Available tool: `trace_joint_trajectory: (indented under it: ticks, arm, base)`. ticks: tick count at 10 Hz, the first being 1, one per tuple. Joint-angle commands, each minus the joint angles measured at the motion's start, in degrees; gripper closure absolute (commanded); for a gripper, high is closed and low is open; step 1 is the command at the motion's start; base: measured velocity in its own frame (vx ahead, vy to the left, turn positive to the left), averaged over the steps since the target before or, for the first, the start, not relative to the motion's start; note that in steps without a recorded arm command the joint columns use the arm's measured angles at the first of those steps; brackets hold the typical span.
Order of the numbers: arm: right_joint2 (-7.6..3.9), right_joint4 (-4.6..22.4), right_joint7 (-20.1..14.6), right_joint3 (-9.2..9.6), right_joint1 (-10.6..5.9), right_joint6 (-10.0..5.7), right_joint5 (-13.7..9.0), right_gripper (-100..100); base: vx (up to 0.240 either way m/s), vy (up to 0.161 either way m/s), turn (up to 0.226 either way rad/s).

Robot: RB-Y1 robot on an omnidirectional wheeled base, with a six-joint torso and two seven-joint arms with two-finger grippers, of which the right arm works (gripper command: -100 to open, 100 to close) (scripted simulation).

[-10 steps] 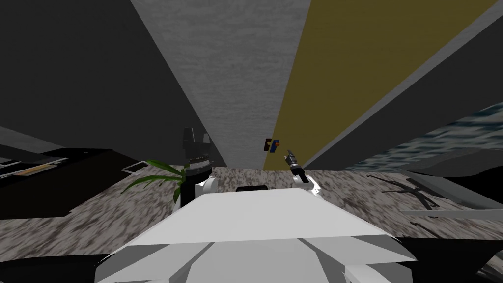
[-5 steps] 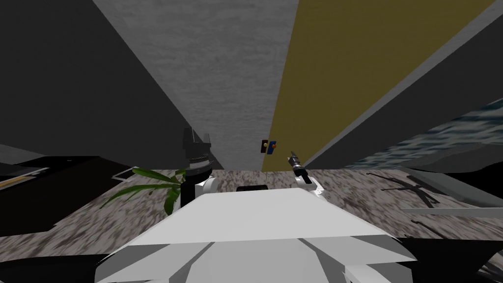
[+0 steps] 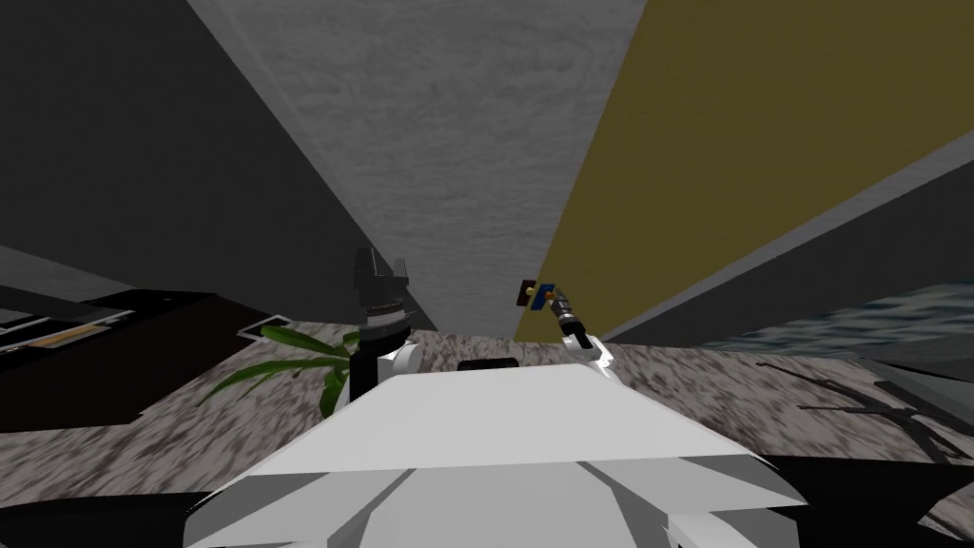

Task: Pull the door open

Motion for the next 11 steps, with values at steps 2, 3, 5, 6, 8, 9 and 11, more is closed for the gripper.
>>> trace_joint_trajectory:
  ticks: [2, 3, 5, 6, 8, 9, 11]
  arm:
    - [0.0, 0.0, 0.0, 0.0, 0.0, 0.0, 0.0, 100]
    - [0.0, 0.0, 0.0, 0.0, 0.0, 0.0, 0.0, 100]
    - [0.0, 0.0, 0.0, 0.0, 0.0, 0.0, 0.0, 100]
    - [0.0, 0.0, 0.0, 0.0, 0.0, 0.0, 0.0, 100]
    - [-0.61, 0.3, -0.2, -0.52, 1.05, 0.08, -0.1, 100]
    - [-0.82, 0.4, -0.2, -0.68, 1.33, 0.09, -0.1, 100]
    - [-1.3, -0.3, -1.0, 0.11, 1.84, -0.57, 0.0, -100]
  base:
    - [0.035, 0.029, 0.0]
    - [-0.027, -0.024, 0.017]
    - [-0.02, -0.011, 0.013]
    - [-0.008, 0.001, -0.006]
    - [-0.062, -0.031, -0.029]
    - [-0.174, -0.078, -0.109]
    - [-0.215, -0.07, -0.06]
